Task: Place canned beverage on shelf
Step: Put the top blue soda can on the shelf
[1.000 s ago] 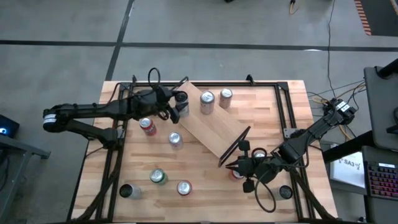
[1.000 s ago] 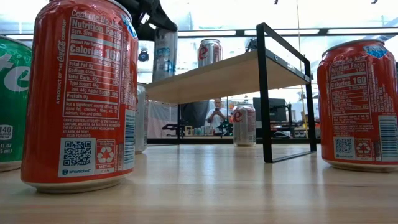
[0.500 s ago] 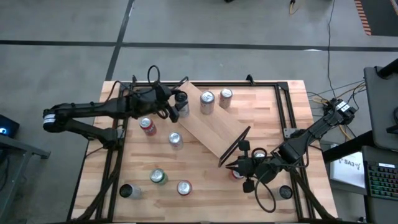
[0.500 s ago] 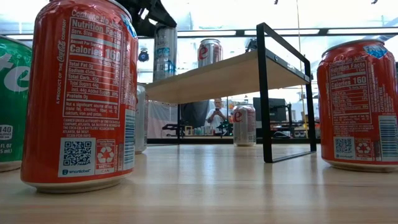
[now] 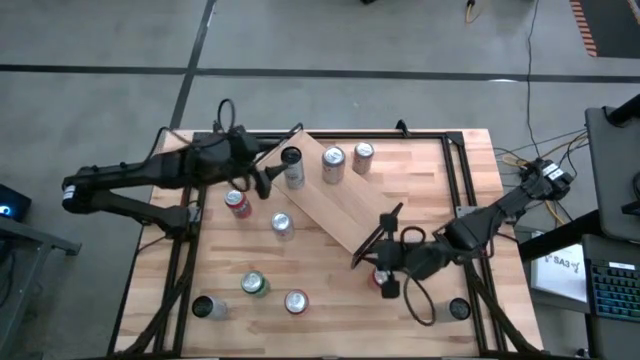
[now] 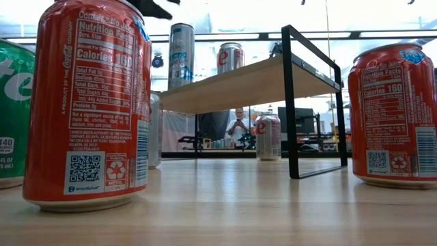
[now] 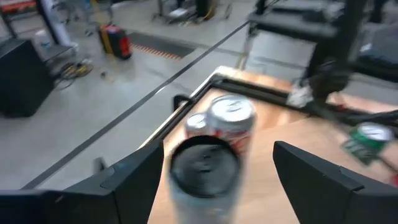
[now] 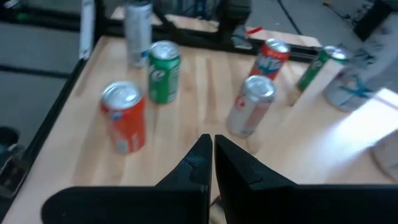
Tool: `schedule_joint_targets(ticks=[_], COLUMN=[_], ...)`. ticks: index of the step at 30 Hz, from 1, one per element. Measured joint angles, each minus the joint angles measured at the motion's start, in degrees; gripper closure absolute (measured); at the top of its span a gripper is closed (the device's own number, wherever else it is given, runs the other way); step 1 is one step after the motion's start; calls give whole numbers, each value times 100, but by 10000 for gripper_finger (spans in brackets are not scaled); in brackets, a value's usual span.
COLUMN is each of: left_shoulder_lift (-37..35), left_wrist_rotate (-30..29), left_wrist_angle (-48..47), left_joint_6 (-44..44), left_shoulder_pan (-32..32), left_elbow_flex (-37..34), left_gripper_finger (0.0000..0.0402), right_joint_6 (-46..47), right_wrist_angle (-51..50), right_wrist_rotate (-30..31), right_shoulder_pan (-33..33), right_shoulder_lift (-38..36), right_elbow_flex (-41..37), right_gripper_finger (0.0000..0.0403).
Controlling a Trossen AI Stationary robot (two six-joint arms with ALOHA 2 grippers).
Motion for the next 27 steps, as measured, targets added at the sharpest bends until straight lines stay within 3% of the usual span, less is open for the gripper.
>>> schedule_joint_targets(ticks=[6,13,21,27], left_shoulder_lift=[-362,-734,-1674,-2666], left_wrist_rotate=[-160,-1588,-1675,-1624], left_wrist_angle=[444,1430,3247,3668], left_joint_6=[-25,489,1457,1490], left_shoulder_pan=[-928,-2079,-2266,-2270], left_elbow_flex=[-446,-1428,-2773,-3374], left_gripper_finger=[136,173,234,295], right_joint_6=[-155,-619,-932,-1329], right_wrist_angle=[38,37,33,147], right_wrist_rotate=[-17,-12,-9,-14], right_shoulder_pan=[-659,-1417,-1991,-2206], right_shoulder_lift=[176,675,1214,1715], right_elbow_flex=[314,897,1731,2278], right_gripper_finger=[394,394,394,394])
